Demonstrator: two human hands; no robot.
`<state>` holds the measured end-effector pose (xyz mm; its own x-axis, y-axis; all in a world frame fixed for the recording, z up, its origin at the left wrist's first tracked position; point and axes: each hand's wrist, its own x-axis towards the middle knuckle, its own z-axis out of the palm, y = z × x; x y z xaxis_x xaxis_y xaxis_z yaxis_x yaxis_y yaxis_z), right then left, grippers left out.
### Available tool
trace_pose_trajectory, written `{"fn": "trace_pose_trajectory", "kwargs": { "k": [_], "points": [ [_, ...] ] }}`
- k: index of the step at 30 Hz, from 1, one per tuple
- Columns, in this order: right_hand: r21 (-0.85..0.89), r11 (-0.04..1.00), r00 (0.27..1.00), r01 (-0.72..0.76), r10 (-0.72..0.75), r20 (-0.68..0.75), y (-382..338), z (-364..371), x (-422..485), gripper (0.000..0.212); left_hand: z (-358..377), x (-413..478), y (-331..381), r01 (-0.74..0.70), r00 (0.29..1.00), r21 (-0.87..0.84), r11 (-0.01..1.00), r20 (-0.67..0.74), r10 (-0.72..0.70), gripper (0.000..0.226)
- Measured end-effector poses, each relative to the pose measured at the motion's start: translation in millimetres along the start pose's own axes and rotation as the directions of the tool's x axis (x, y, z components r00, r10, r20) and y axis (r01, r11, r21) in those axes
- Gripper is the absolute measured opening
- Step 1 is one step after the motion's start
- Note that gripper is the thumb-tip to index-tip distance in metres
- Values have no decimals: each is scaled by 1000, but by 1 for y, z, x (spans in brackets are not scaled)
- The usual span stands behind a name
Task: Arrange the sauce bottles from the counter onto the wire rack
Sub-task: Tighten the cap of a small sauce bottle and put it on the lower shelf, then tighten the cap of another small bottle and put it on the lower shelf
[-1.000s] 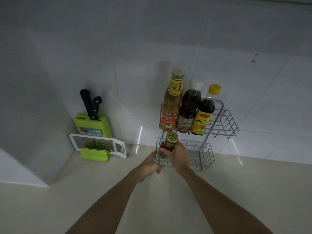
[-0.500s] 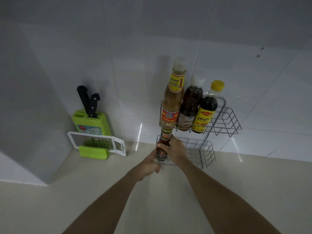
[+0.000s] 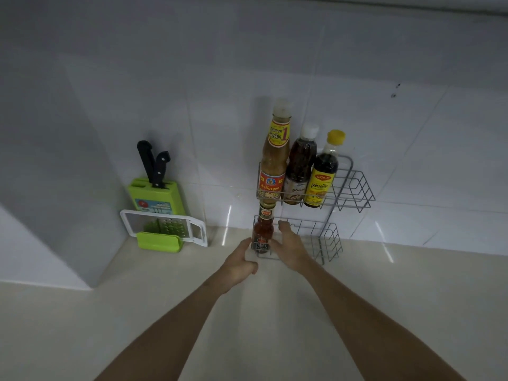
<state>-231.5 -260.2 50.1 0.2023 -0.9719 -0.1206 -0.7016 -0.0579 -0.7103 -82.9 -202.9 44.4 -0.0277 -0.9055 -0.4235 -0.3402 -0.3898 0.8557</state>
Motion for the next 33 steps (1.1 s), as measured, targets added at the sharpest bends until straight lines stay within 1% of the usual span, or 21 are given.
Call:
{"fn": "trace_pose_trajectory", "kwargs": {
  "k": [4, 6, 8, 10, 12, 14, 16, 17, 18, 20, 21, 23, 25, 29, 31, 33],
  "points": [
    [43, 991, 991, 130, -128, -44, -3, -17, -43, 45, -1, -37, -14, -88, 996, -51, 995, -26, 87, 71],
    [60, 980, 981, 190, -188, -48, -5, -21, -70, 41, 3, -65, -28, -120, 993, -89, 989, -5, 120, 65],
    [80, 966, 970, 244, -242, -36, -7, -22, -98, 33, 9, -94, -44, -139, 989, -83, 987, 34, 142, 64],
    [82, 950, 954, 300, -301, -1, -8, -20, -130, 25, 15, -123, -62, -165, 980, -63, 984, 100, 170, 67],
    [55, 933, 930, 356, -359, 72, -5, -15, -159, 19, 21, -152, -82, -186, 959, -32, 982, 211, 188, 71],
    [58, 917, 903, 395, -399, 158, -3, -11, -186, 14, 26, -176, -99, -194, 928, 28, 981, 329, 174, 76],
    [95, 915, 890, 392, -403, 215, -4, -10, -210, 14, 36, -195, -115, -213, 904, 135, 968, 403, 143, 79],
    [104, 915, 883, 391, -404, 239, -7, -11, -221, 18, 43, -202, -123, -232, 899, 162, 959, 412, 148, 79],
    [89, 911, 870, 403, -412, 270, -10, -12, -231, 26, 51, -208, -131, -245, 900, 166, 955, 405, 161, 77],
    [-32, 880, 822, 475, -430, 372, -13, -14, -246, 40, 69, -219, -138, -239, 926, 126, 963, 328, 187, 67],
    [-125, 841, 794, 526, -434, 426, -14, -14, -251, 45, 78, -223, -139, -229, 943, 93, 969, 267, 198, 57],
    [-268, 746, 753, 610, -440, 489, -15, -12, -256, 46, 91, -227, -137, -237, 960, 22, 971, 155, 231, 36],
    [-281, 715, 736, 640, -465, 492, -15, -12, -257, 40, 95, -227, -134, -243, 965, -7, 970, 104, 242, 27],
    [-211, 733, 719, 647, -492, 491, -23, -26, -247, 33, 91, -222, -122, -261, 965, -1, 965, 7, 261, 24],
    [-192, 738, 718, 647, -504, 480, -35, -43, -237, 34, 86, -219, -107, -249, 967, -53, 967, -65, 245, 22],
    [-201, 730, 710, 653, -499, 496, -51, -63, -225, 37, 76, -215, -88, -239, 971, -139, 961, -58, 233, 15]
  ]
}}
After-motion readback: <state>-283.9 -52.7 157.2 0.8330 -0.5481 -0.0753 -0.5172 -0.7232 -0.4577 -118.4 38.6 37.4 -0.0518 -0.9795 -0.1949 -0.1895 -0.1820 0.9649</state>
